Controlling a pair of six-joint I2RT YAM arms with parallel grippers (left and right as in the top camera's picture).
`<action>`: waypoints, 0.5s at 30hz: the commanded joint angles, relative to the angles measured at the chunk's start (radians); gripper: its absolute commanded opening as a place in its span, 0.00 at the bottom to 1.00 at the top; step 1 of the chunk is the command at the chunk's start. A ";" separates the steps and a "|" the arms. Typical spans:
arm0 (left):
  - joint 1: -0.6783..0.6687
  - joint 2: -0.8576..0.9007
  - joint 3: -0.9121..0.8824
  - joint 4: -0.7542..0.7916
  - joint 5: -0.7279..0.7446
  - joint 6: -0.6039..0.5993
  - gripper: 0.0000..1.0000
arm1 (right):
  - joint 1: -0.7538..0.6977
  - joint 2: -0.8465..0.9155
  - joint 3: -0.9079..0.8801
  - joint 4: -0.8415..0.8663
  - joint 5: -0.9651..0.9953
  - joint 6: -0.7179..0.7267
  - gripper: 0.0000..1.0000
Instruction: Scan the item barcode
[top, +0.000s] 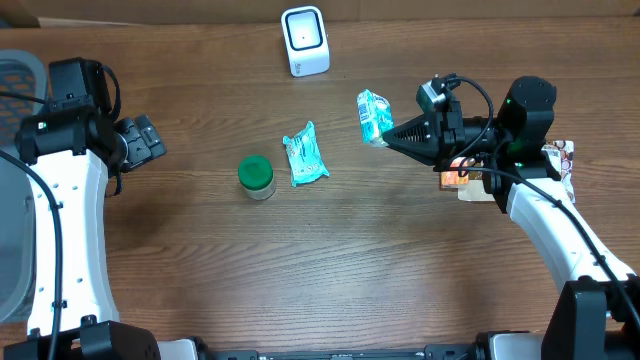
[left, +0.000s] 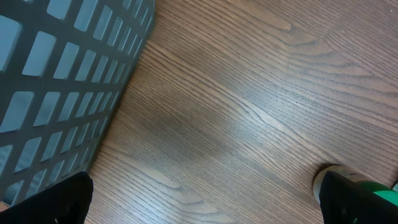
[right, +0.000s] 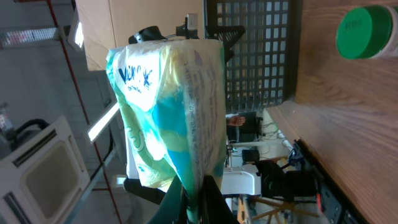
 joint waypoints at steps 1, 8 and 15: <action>-0.002 -0.001 -0.002 0.003 0.004 0.019 1.00 | 0.023 -0.008 0.013 -0.021 0.027 -0.104 0.04; -0.002 -0.001 -0.002 0.003 0.004 0.019 1.00 | 0.133 -0.008 0.013 -0.373 0.246 -0.431 0.04; -0.002 -0.001 -0.002 0.003 0.005 0.019 0.99 | 0.232 -0.008 0.044 -0.800 0.718 -0.700 0.04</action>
